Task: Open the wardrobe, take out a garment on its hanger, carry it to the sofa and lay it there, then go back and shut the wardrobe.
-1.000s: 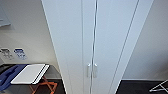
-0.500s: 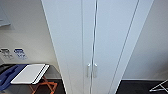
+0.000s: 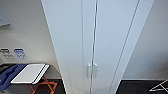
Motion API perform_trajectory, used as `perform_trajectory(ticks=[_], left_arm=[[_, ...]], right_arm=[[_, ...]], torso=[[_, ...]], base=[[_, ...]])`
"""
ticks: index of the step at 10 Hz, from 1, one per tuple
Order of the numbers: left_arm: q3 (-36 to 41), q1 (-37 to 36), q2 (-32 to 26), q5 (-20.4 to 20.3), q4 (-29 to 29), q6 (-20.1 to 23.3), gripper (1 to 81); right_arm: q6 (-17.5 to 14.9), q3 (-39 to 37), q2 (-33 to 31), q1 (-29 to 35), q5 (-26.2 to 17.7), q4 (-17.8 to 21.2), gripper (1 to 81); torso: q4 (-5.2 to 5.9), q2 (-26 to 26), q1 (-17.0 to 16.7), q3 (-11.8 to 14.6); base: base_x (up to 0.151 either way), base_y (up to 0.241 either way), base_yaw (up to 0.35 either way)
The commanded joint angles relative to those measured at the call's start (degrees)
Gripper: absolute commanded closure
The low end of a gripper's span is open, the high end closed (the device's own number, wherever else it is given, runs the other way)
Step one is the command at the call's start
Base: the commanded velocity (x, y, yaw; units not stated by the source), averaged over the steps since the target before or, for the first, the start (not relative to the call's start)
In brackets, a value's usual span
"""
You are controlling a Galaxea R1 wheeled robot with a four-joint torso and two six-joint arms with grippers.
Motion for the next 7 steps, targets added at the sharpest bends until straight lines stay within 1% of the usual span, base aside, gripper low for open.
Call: perform_trajectory(ticks=[1, 3, 4, 6, 7], left_arm=[[11.07, -14.75, -9.41, 4.11, 3.20, 0.14, 1.0], [13.71, -21.70, -9.86, 9.38, 2.94, 0.14, 1.0], [14.24, -25.30, -9.33, 11.67, 2.58, 0.05, 1.0], [13.28, -32.77, -7.31, 15.80, 0.92, -1.00, 1.0], [12.66, -35.94, -6.52, 16.60, -0.93, -1.27, 1.0]], right_arm=[[3.16, 10.83, -6.90, 16.58, -5.71, 0.38, 1.0], [5.98, 12.32, -6.29, 24.05, -9.31, 0.21, 1.0], [6.51, 12.94, -5.94, 27.04, -10.11, 0.21, 1.0], [9.49, 11.45, -3.57, 33.20, -10.28, 0.12, 1.0], [10.64, 9.96, -1.29, 36.01, -11.77, 0.21, 1.0]], torso=[[0.02, 0.00, 0.00, 0.00], [0.02, 0.04, 0.02, -0.05], [0.00, 0.04, 0.05, -0.07], [0.00, 0.09, 0.07, -0.09], [0.00, 0.11, 0.09, -0.11]], base=[[0.000, 0.000, 0.000], [0.000, 0.000, 0.000], [0.000, 0.000, 0.000], [0.000, 0.000, 0.000], [0.000, 0.000, 0.000]])
